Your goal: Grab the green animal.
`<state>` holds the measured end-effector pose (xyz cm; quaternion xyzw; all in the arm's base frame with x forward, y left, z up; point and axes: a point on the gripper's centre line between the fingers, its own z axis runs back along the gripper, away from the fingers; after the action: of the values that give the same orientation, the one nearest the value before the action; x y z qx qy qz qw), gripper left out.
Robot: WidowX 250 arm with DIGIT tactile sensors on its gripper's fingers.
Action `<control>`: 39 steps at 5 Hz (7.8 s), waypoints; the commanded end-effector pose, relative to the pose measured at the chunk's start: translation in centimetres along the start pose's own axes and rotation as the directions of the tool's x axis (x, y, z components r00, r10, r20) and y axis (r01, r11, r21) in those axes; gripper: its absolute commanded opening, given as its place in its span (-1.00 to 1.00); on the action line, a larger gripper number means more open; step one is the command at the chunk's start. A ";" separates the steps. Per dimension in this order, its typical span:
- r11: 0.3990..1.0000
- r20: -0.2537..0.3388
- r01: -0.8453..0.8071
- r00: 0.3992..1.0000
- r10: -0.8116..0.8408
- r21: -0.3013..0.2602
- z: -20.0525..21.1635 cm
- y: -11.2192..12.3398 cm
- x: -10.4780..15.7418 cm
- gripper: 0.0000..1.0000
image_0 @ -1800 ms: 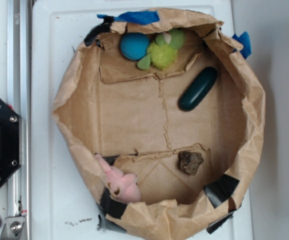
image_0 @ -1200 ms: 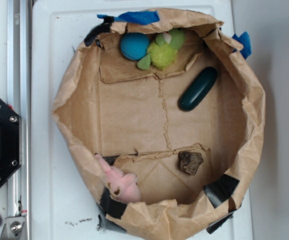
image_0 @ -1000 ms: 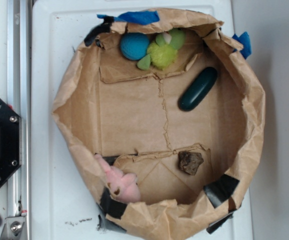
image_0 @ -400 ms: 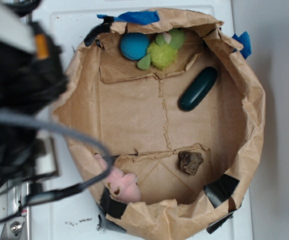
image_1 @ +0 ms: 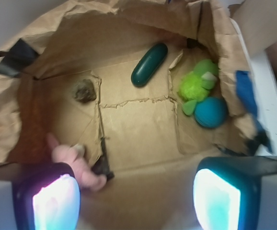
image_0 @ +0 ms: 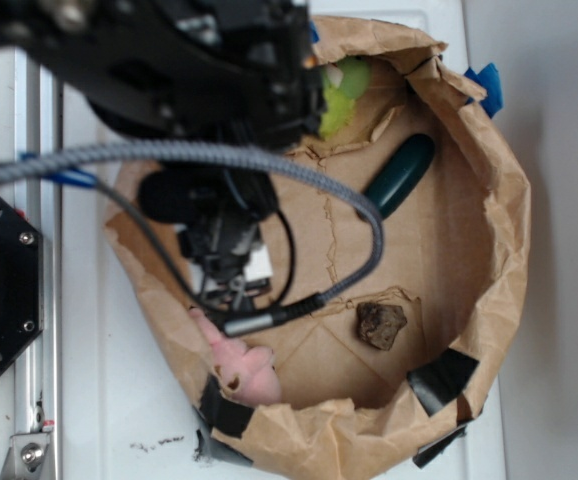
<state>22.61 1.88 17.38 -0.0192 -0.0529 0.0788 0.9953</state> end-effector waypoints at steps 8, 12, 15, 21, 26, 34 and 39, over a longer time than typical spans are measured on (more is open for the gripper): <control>0.967 0.145 -0.143 0.983 0.114 0.209 -4.5 9.6 6.9 1.00; 0.981 0.145 -0.069 0.989 0.042 0.182 -4.7 8.8 7.6 1.00; 0.992 0.141 -0.002 0.990 -0.016 0.127 -6.0 5.6 8.3 1.00; 0.998 0.072 -0.006 0.997 0.001 0.069 -7.9 2.2 5.7 1.00; 0.982 0.123 -0.082 0.990 0.062 0.167 -8.3 5.9 4.9 1.00; 0.973 0.092 0.066 0.992 -0.088 0.223 -11.6 9.2 7.4 1.00; 0.976 0.084 0.065 0.993 -0.084 0.209 -11.5 11.2 10.0 -1.00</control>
<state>30.76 12.47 4.41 0.0764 -0.0541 0.0459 0.9946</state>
